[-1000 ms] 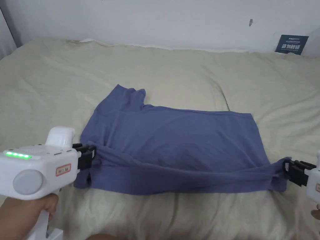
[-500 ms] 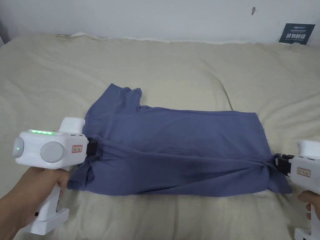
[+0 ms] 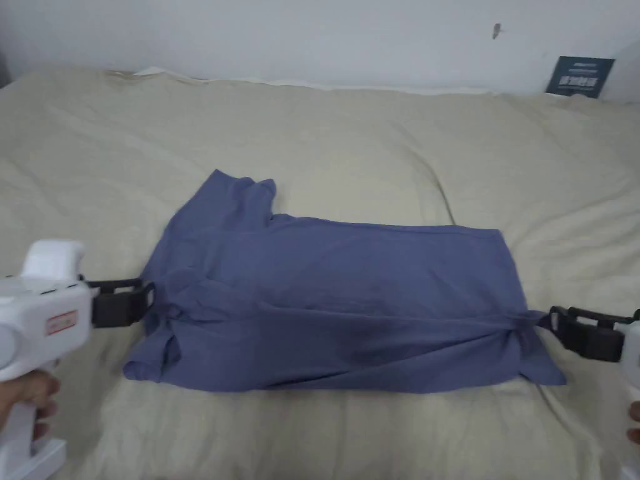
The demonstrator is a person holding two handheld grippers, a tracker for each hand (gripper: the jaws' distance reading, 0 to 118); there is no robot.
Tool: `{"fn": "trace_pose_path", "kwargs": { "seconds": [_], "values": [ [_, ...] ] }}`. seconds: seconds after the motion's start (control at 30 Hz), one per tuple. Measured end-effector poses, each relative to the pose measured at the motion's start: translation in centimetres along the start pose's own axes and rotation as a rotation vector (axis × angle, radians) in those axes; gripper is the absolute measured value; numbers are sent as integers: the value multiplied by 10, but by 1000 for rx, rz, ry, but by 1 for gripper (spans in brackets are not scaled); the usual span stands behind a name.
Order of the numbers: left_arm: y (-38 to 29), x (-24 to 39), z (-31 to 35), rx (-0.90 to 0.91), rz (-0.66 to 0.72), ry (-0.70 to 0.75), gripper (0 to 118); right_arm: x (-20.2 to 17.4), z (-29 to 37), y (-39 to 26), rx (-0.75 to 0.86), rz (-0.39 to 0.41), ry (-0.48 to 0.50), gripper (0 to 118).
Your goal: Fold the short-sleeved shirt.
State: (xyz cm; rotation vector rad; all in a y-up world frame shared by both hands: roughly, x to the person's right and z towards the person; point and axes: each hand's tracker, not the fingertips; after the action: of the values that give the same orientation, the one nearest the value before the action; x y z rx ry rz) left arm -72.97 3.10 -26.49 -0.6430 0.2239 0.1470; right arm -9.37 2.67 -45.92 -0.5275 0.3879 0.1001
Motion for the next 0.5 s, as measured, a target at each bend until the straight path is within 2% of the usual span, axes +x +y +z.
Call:
{"fn": "trace_pose_path", "kwargs": {
  "seconds": [0.07, 0.1, 0.17, 0.2, 0.23, 0.27, 0.3, 0.33, 0.37, 0.4, 0.5],
  "values": [
    [-27, 2, 28, 1, -11, -9, 95, -6, 29, -23, 27, 53, 28, 107],
    [-41, 3, 37, -18, -16, -14, 87, -9, 43, -35, 50, 76, 32, 97],
    [-70, 5, 54, -10, -30, -19, 70, -18, 55, -58, -39, 115, -25, 77],
    [-84, 9, 58, -4, -35, 0, 70, -20, 63, -75, -14, 132, -52, 77],
    [-93, 9, 60, -9, -29, 24, 21, -20, 65, -88, 23, 127, -53, 33],
    [-100, 7, 63, -2, -15, 70, 0, -18, 65, -98, 16, 104, -63, 0],
    [-105, 3, 65, -4, 32, 27, 0, -19, 65, -102, 1, 73, -68, 0],
    [-102, 9, 74, -20, 86, -14, 0, -18, 65, -104, -7, 26, -19, 0],
    [-103, 10, 76, -13, 94, -6, 0, -17, 66, -106, 15, 12, -7, 0],
    [-103, 14, 79, -4, 66, 11, 0, -16, 65, -108, 26, 35, -37, 0],
    [-96, 13, 82, 10, 48, -2, 0, -20, 53, -100, 19, 33, -1, 0]
  ]
}}
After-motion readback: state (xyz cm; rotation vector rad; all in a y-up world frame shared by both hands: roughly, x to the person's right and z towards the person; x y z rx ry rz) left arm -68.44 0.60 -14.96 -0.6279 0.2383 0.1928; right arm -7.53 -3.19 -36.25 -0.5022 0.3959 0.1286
